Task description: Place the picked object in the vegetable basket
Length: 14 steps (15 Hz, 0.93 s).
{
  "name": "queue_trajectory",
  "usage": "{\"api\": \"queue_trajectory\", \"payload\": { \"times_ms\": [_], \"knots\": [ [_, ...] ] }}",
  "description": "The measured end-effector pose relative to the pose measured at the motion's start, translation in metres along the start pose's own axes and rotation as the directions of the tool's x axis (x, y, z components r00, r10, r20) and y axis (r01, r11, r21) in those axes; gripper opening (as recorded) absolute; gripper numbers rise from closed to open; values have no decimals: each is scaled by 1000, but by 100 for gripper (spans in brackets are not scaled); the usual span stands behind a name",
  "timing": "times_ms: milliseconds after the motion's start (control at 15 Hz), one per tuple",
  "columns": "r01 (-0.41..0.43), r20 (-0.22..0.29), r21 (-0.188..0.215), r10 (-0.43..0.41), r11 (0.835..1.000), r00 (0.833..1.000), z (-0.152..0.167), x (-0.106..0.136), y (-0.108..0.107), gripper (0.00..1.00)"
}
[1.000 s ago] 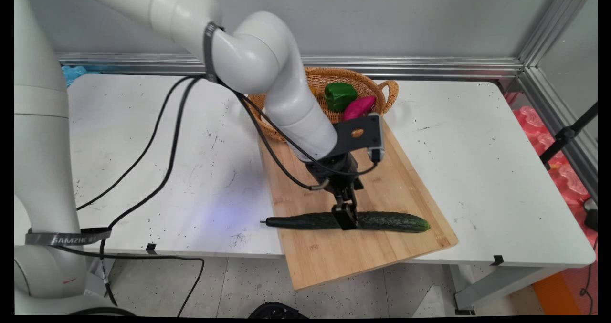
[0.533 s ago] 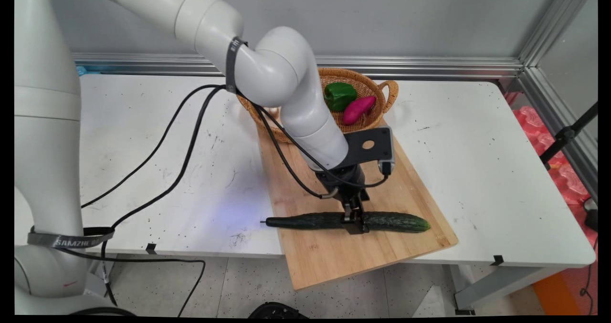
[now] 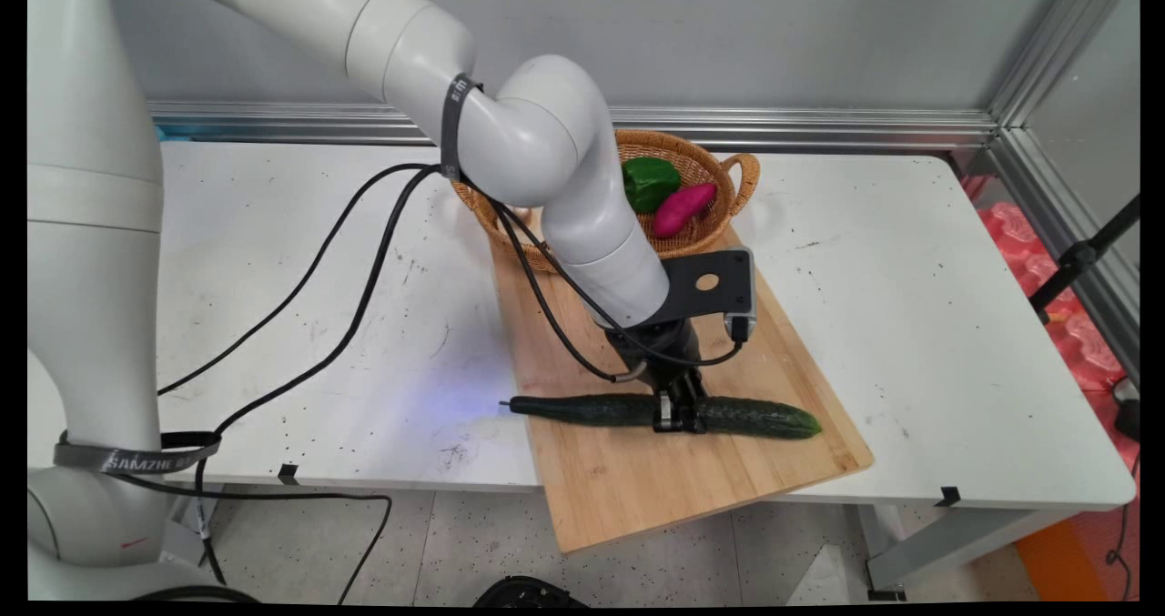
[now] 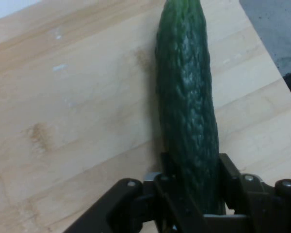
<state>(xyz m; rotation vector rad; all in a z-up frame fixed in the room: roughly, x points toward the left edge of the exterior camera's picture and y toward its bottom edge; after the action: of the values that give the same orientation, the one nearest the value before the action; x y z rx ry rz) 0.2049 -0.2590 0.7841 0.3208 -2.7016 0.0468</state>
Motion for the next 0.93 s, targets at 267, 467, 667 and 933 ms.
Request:
{"api": "queue_trajectory", "payload": {
  "times_ms": [267, 467, 667, 933],
  "knots": [
    [-27, -8, 9, 27, 1000, 1000, -20, 5, -5, 0],
    [-49, -14, 26, 49, 998, 999, -51, 7, -12, 0],
    [-62, -13, 50, 62, 997, 998, -85, 6, -22, 0],
    [-78, -3, 97, 78, 992, 997, -126, 3, -43, 0]
  ]
}}
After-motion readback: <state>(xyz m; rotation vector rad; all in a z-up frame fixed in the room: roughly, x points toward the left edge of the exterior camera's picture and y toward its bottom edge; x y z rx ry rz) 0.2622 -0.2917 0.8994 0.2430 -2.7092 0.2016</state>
